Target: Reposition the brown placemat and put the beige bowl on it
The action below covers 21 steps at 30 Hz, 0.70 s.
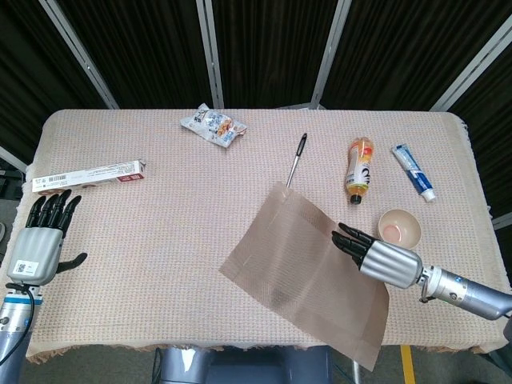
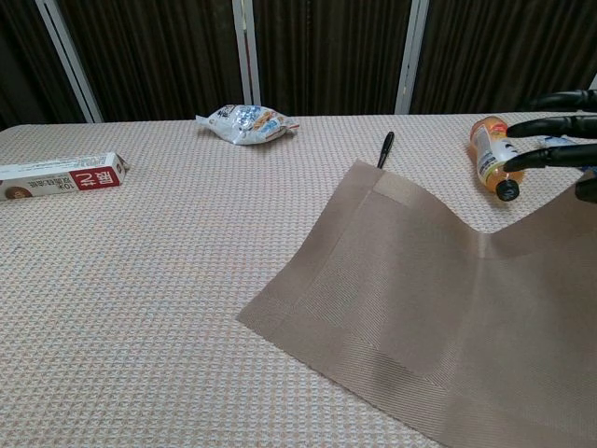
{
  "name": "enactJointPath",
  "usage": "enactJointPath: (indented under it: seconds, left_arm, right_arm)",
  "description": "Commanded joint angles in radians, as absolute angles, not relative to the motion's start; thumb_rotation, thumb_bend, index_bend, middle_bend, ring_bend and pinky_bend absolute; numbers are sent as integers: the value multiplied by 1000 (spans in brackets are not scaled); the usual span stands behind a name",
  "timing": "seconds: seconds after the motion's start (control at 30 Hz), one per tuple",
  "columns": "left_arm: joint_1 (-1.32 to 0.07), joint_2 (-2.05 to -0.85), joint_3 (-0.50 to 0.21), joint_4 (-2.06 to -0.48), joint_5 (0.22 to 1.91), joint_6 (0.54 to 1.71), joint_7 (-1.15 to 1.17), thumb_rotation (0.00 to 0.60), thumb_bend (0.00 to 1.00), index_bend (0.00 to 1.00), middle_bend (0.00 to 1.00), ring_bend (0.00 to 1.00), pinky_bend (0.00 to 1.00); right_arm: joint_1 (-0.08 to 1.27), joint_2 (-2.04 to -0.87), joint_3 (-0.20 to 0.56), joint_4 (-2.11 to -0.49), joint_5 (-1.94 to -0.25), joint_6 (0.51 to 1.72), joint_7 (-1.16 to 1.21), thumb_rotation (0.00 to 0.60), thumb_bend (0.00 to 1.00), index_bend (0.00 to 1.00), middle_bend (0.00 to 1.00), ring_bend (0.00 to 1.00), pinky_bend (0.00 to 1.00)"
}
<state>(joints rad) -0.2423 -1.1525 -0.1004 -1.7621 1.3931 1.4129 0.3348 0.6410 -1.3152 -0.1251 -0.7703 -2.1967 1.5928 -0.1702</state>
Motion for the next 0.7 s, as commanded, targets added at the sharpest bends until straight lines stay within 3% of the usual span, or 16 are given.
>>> enactJointPath:
  seconds: [0.03, 0.07, 0.1, 0.13, 0.2, 0.23, 0.3, 0.33, 0.4, 0.53, 0.7]
  left_arm:
    - [-242, -1153, -101, -1758, 1389, 1411, 336, 600, 0, 0, 0, 0, 0]
    - [-242, -1153, -101, -1757, 1388, 1411, 336, 600, 0, 0, 0, 0, 0]
    - [-242, -1154, -101, -1755, 1387, 1410, 336, 600, 0, 0, 0, 0, 0]
    - [-242, -1154, -101, -1754, 1386, 1409, 337, 600, 0, 0, 0, 0, 0]
    - [-242, -1154, -100, -1752, 1385, 1408, 338, 600, 0, 0, 0, 0, 0]
    - [-242, -1155, -98, -1751, 1385, 1406, 338, 600, 0, 0, 0, 0, 0]
    - [-243, -1156, -97, -1750, 1386, 1404, 339, 600, 0, 0, 0, 0, 0]
    - [-243, -1156, -95, -1751, 1388, 1404, 339, 600, 0, 0, 0, 0, 0]
    - [-242, -1157, -92, -1752, 1395, 1405, 340, 600, 0, 0, 0, 0, 0]
    - [-243, -1157, -86, -1751, 1409, 1404, 339, 600, 0, 0, 0, 0, 0]
    - [-262, -1170, -75, -1723, 1445, 1379, 332, 600, 0, 0, 0, 0, 0]
  right_arm:
    - [682, -1352, -113, -703, -2203, 1557, -175, 600, 485, 752, 146, 0, 0]
    - [686, -1356, -112, -694, -2202, 1553, -176, 600, 478, 742, 145, 0, 0]
    - [693, -1362, -112, -680, -2200, 1549, -176, 600, 463, 648, 144, 0, 0]
    - [697, -1367, -110, -667, -2197, 1547, -176, 600, 450, 469, 140, 0, 0]
    - [700, -1372, -106, -653, -2191, 1549, -178, 600, 419, 289, 109, 0, 0]
    - [701, -1376, -99, -638, -2183, 1556, -186, 600, 351, 139, 74, 0, 0]
    - [695, -1386, -88, -609, -2163, 1567, -200, 600, 161, 89, 14, 0, 0]
    - [684, -1390, -76, -597, -2139, 1562, -206, 600, 50, 9, 0, 0, 0]
    - [657, -1395, -48, -600, -2085, 1565, -198, 600, 0, 0, 0, 0, 0]
    - [590, -1388, 16, -647, -1963, 1610, -143, 600, 0, 0, 0, 0, 0]
    - [468, -1333, 96, -866, -1737, 1586, 15, 600, 0, 0, 0, 0, 0]
